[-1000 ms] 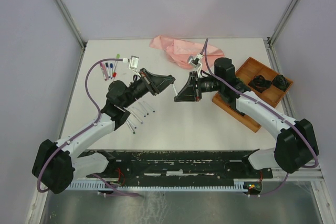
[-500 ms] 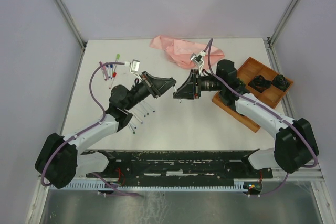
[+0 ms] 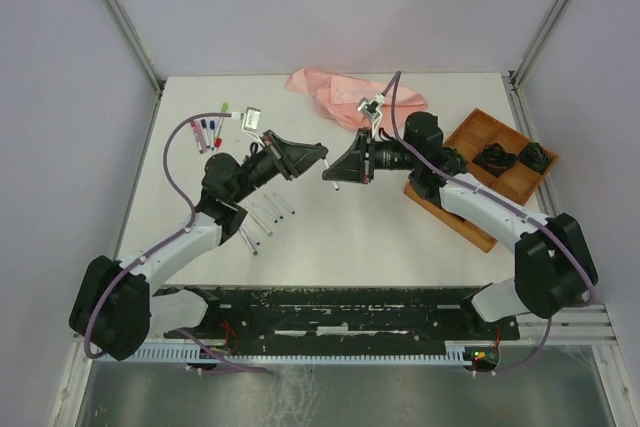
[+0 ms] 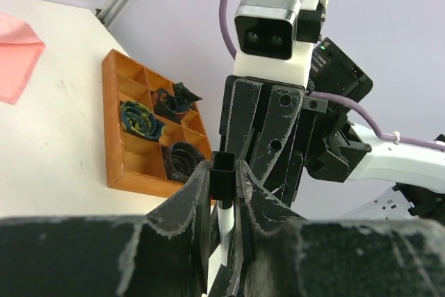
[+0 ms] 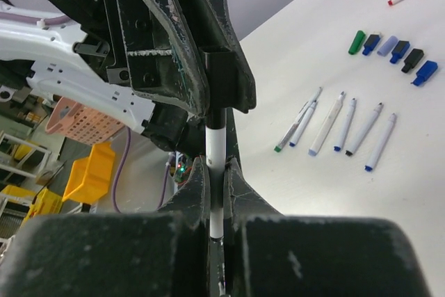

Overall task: Open the pen caps
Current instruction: Open the pen cap from the pen.

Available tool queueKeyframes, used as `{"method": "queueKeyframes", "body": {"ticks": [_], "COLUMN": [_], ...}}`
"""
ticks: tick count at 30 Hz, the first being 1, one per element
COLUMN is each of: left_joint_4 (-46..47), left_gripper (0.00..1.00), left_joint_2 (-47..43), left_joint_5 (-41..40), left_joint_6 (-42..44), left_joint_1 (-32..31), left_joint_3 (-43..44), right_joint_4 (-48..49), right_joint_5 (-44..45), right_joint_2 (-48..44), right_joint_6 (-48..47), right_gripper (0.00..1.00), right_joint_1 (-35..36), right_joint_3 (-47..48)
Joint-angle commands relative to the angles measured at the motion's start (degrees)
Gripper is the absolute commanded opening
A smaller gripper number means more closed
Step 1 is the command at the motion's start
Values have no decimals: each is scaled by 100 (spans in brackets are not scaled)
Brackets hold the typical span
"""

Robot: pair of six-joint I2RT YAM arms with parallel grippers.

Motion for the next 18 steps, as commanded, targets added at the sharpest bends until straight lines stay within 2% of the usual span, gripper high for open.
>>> {"method": "queueKeyframes", "body": {"ticks": [1, 10, 12, 15, 18], "left_joint_4": [701, 1032, 797, 269, -531], "left_gripper": [3, 3, 3, 3, 3], "left_joint_2": [-7, 89, 31, -80, -93], "left_joint_5": [-769, -1490, -1508, -1709, -1991], "left_joint_6": [6, -78, -14, 101, 245], "left_joint_1": [790, 1129, 1142, 1150, 1159], "left_joint_3": [572, 789, 647, 236, -107], "right_joint_4": [-177, -406, -1020, -2271, -3111], "right_joint_5": [-299, -363, -332, -134, 135], "right_joint_2": [327, 886, 851, 736, 648], "right_joint_6": [231, 251, -188, -1348, -2056], "right_gripper": [0, 0, 0, 0, 0], "right_joint_1": [71, 311, 307, 315, 314], "right_joint_3": [134, 310, 499, 867, 1124]}}
